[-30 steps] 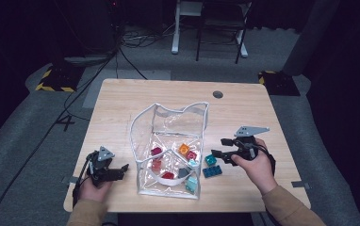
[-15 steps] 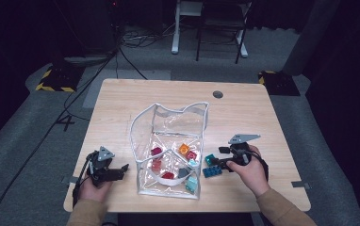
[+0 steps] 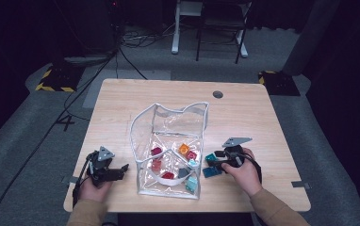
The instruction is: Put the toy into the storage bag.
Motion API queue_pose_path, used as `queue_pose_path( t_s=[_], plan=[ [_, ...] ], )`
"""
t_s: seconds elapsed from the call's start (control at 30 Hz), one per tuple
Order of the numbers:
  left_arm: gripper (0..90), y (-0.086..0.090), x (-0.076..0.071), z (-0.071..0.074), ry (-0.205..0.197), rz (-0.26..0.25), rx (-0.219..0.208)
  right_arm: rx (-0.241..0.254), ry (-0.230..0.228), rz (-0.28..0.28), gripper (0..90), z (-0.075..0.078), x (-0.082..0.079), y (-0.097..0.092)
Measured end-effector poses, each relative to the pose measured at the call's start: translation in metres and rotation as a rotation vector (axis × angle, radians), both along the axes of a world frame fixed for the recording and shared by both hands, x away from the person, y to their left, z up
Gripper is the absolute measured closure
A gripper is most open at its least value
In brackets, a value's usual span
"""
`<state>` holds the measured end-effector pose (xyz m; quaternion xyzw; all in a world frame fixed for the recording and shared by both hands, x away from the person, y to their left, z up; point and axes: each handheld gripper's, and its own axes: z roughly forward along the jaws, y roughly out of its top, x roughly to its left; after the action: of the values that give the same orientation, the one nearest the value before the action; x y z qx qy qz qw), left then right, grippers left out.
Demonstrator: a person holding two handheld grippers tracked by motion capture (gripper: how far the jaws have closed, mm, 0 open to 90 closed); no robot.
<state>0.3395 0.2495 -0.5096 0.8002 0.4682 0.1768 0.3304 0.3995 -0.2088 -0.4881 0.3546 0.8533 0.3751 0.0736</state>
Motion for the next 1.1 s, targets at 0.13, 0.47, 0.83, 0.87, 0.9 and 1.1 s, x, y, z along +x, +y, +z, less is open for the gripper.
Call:
queue_pose_path(
  t_s=[0.13,0.47,0.83,0.87,0.9,1.1],
  plan=[
    [17.4,0.0,0.0,0.0,0.0,0.0,0.0,-0.02,-0.005,0.007,56.9,-0.003,0.003,0.001],
    [17.5,0.0,0.0,0.0,0.0,0.0,0.0,-0.009,-0.039,0.011,59.2,0.011,0.003,-0.002],
    [17.4,0.0,0.0,0.0,-0.001,0.0,0.001,0.0,-0.075,0.042,59.2,0.04,-0.004,-0.006],
    [17.4,0.0,0.0,0.0,0.0,0.0,0.0,-0.001,-0.08,0.044,59.2,0.043,-0.005,-0.006],
    [17.4,0.0,0.0,0.0,0.0,0.0,0.0,0.001,-0.082,0.045,59.2,0.046,-0.006,-0.007],
    [17.4,0.0,0.0,0.0,0.0,0.0,0.0,0.016,-0.105,0.049,59.2,0.062,-0.009,-0.009]
  ],
)
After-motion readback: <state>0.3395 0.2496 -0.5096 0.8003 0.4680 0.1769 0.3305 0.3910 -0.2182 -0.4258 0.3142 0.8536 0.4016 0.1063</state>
